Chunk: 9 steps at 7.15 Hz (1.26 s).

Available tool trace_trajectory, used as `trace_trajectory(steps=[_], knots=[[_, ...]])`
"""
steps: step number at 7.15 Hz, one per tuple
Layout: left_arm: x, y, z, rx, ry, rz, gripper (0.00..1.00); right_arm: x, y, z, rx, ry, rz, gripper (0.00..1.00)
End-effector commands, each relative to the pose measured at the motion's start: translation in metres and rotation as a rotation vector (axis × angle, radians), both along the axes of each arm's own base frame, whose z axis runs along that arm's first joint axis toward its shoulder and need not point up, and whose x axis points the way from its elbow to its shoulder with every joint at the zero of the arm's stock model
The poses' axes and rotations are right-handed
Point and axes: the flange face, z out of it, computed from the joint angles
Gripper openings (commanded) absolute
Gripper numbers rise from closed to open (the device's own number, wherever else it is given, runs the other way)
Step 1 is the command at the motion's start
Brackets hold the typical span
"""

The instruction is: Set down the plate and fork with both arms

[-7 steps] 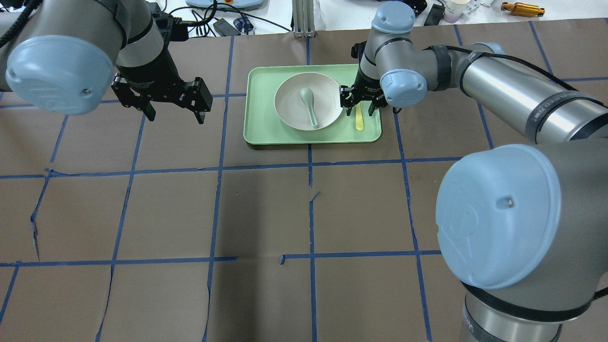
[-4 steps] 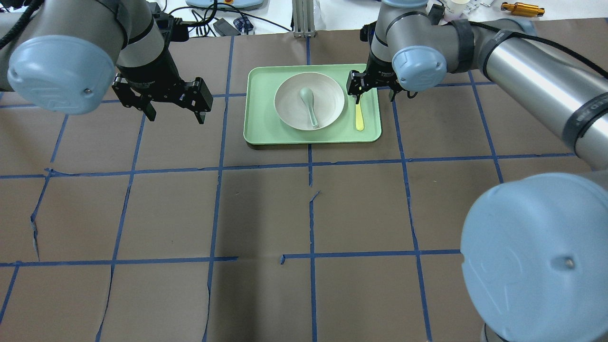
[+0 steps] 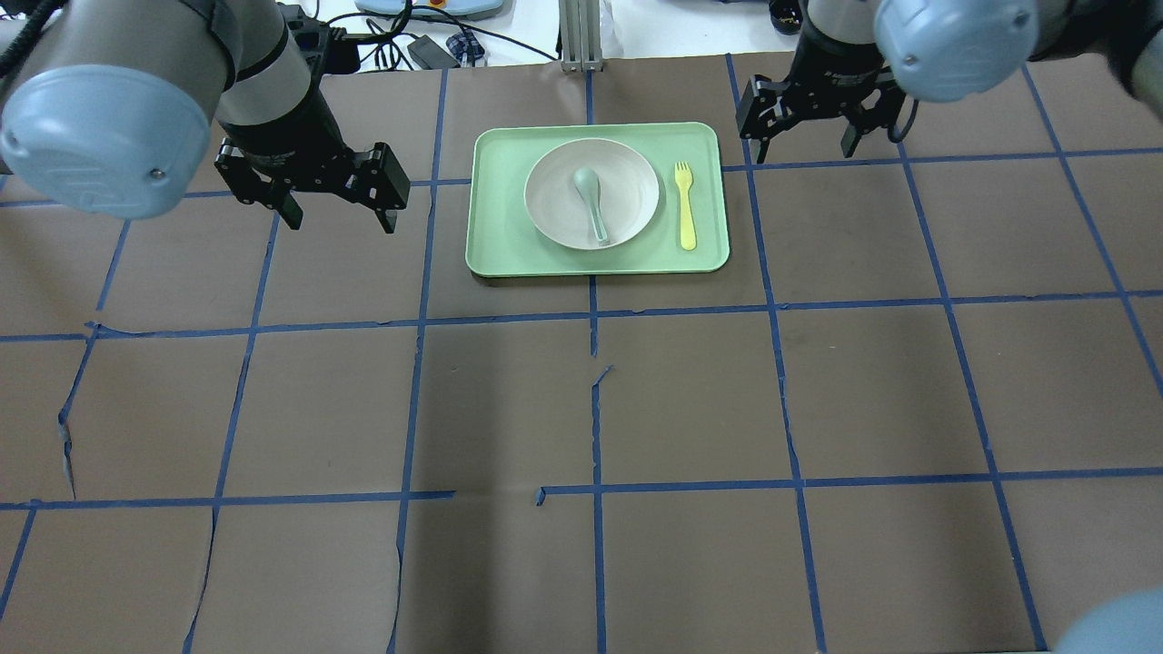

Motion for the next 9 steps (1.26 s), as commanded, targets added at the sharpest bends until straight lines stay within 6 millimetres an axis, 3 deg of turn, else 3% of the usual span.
trace_trajectory(steps=[1,3,5,7,9], knots=[[0.003,0.003,0.002,0.0,0.005,-0.012,1.0,0.003,0.035,0.047,-0.054,-0.006,-0.008,1.0],[0.016,0.001,0.005,-0.006,-0.027,0.0,1.0,0.005,0.066,0.045,-0.101,-0.002,-0.003,1.0],[0.029,-0.001,0.007,-0.005,-0.023,-0.003,1.0,0.002,0.062,0.046,-0.128,-0.002,0.002,1.0],[0.028,0.002,0.003,0.004,-0.02,-0.006,1.0,0.003,0.072,0.068,-0.049,0.01,0.0,1.0],[0.027,0.003,0.001,0.009,-0.022,-0.007,1.0,0.004,0.072,0.061,0.01,0.01,-0.003,1.0]])
